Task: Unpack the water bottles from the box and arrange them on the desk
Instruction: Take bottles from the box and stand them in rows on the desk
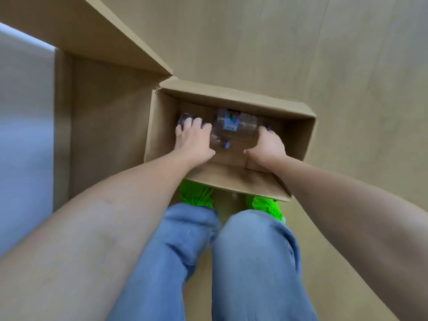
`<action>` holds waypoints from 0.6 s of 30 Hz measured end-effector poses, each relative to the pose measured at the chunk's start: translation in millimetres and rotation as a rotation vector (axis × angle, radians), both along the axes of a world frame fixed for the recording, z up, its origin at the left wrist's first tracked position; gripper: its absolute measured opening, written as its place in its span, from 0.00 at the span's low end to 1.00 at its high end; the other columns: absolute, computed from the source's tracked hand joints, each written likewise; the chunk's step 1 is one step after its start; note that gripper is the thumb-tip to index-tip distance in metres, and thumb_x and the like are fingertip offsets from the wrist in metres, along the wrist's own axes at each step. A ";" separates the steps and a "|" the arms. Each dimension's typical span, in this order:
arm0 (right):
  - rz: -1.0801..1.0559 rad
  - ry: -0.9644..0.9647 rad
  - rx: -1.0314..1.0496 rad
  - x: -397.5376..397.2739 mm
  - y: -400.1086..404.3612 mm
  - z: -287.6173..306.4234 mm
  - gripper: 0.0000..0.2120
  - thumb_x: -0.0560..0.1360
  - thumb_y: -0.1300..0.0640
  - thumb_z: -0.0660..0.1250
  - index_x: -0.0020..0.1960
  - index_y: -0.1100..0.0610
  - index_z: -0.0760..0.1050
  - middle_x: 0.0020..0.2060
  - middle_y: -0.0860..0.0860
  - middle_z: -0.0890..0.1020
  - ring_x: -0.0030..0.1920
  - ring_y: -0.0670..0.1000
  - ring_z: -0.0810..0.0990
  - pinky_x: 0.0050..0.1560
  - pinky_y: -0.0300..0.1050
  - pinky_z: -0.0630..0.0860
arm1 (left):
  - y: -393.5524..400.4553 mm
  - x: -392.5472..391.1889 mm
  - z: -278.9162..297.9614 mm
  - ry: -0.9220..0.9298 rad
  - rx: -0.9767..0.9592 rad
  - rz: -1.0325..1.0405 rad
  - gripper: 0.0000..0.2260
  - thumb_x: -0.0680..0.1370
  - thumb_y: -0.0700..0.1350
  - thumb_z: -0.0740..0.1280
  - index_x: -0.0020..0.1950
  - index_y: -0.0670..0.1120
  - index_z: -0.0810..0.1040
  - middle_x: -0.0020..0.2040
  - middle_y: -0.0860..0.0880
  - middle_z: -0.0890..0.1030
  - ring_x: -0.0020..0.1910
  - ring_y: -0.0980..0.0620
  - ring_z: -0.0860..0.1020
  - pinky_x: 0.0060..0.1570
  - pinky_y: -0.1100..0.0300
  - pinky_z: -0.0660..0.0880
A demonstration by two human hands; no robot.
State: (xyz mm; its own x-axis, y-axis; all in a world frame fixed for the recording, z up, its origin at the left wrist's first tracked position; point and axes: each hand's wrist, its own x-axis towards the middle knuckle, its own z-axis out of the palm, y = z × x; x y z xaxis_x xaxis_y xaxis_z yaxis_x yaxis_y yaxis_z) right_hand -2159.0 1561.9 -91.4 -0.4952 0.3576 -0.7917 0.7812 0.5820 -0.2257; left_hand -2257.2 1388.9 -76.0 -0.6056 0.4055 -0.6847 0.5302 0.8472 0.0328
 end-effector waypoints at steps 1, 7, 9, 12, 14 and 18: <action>0.004 0.018 0.031 -5.9 0.1 -21.2 0.37 0.68 0.48 0.76 0.71 0.55 0.65 0.62 0.58 0.75 0.63 0.61 0.73 0.60 0.54 0.74 | -0.8 -6.0 -20.3 0.012 -0.004 -0.008 0.32 0.68 0.58 0.72 0.69 0.49 0.69 0.69 0.45 0.68 0.70 0.41 0.62 0.69 0.43 0.60; 0.168 0.027 0.167 -22.4 -2.5 -114.3 0.40 0.68 0.53 0.72 0.75 0.53 0.57 0.69 0.59 0.66 0.68 0.62 0.66 0.67 0.60 0.64 | 0.4 -30.1 -111.8 -0.069 -0.040 -0.183 0.33 0.68 0.53 0.72 0.71 0.49 0.67 0.69 0.48 0.69 0.70 0.42 0.63 0.70 0.41 0.57; 0.248 0.046 0.258 -22.3 -7.4 -128.2 0.38 0.67 0.53 0.74 0.71 0.55 0.60 0.64 0.60 0.67 0.63 0.64 0.68 0.61 0.58 0.68 | -2.1 -30.4 -126.5 -0.088 -0.073 -0.226 0.32 0.69 0.52 0.71 0.71 0.48 0.66 0.68 0.47 0.70 0.68 0.42 0.64 0.70 0.41 0.57; 0.217 0.000 0.249 -14.2 -10.4 -134.4 0.31 0.68 0.52 0.73 0.67 0.56 0.66 0.61 0.60 0.68 0.60 0.64 0.70 0.57 0.56 0.72 | -5.4 -28.1 -133.9 -0.010 -0.060 -0.271 0.26 0.72 0.48 0.67 0.70 0.50 0.68 0.64 0.46 0.74 0.65 0.41 0.67 0.66 0.43 0.63; 0.129 -0.020 0.175 -7.1 -11.3 -133.5 0.28 0.68 0.50 0.73 0.64 0.57 0.69 0.60 0.60 0.70 0.59 0.63 0.72 0.56 0.52 0.74 | -7.6 -30.6 -130.0 -0.015 -0.084 -0.267 0.23 0.72 0.47 0.67 0.67 0.54 0.71 0.58 0.47 0.78 0.62 0.42 0.71 0.55 0.48 0.70; 0.053 -0.024 0.112 4.4 -9.4 -103.6 0.23 0.63 0.48 0.74 0.54 0.56 0.77 0.48 0.56 0.82 0.49 0.59 0.82 0.42 0.43 0.75 | -17.4 -24.7 -104.2 -0.047 -0.096 -0.171 0.19 0.68 0.49 0.72 0.58 0.51 0.75 0.49 0.46 0.80 0.53 0.41 0.76 0.38 0.54 0.70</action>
